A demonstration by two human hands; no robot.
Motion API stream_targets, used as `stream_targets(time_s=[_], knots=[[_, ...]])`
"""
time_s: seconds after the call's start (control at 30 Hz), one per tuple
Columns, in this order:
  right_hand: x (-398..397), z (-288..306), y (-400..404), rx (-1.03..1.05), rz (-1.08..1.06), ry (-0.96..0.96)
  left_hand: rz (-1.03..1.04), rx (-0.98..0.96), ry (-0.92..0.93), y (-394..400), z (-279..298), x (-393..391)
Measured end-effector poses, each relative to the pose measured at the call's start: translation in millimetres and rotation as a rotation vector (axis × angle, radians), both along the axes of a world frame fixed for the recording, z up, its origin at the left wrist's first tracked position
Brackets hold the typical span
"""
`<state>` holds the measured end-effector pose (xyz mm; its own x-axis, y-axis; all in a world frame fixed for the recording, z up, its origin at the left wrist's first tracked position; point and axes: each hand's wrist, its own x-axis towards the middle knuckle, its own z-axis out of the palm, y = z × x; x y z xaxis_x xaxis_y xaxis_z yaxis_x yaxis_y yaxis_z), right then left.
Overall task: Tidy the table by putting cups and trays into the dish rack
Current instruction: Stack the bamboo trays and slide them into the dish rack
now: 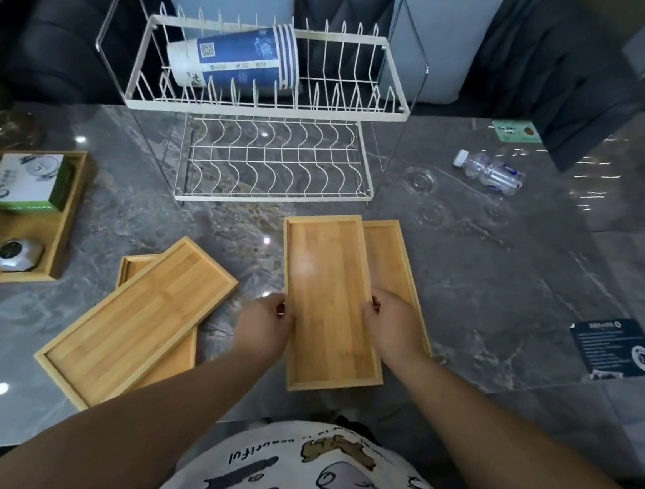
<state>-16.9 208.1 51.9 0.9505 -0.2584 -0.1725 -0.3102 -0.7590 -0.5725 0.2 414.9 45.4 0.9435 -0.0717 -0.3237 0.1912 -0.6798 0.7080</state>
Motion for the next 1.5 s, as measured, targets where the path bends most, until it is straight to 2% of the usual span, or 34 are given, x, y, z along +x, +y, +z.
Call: stream_targets(time_s=[0.23, 0.43, 0.63, 0.87, 0.97, 1.03, 1.17, 1.3, 1.5], knots=[[20, -6, -72, -0.017, -0.028, 0.076, 0.013, 0.038, 0.029, -79, 0, 22], [33, -16, -107, -0.014, -0.009, 0.144, -0.004, 0.127, 0.092, -115, -8, 32], [41, -31, -116, -0.046, 0.058, 0.206, 0.011, 0.162, 0.090, -123, -14, 30], [41, -41, -115, -0.038, 0.086, 0.148, 0.033, 0.176, 0.049, -119, -19, 26], [41, -43, -115, 0.009, 0.062, 0.141, 0.036, 0.172, 0.089, -118, -21, 25], [34, -48, -116, 0.069, 0.023, 0.172, 0.050, 0.145, 0.177, -118, -25, 21], [14, -61, -114, 0.247, -0.043, 0.366, 0.082, -0.002, 0.315, -118, -35, 6], [18, -65, -112, 0.284, -0.106, 0.351, 0.154, -0.124, 0.373, -115, -36, 7], [41, -69, -96, 0.343, -0.162, 0.351, 0.228, -0.162, 0.403, -103, -32, 30]])
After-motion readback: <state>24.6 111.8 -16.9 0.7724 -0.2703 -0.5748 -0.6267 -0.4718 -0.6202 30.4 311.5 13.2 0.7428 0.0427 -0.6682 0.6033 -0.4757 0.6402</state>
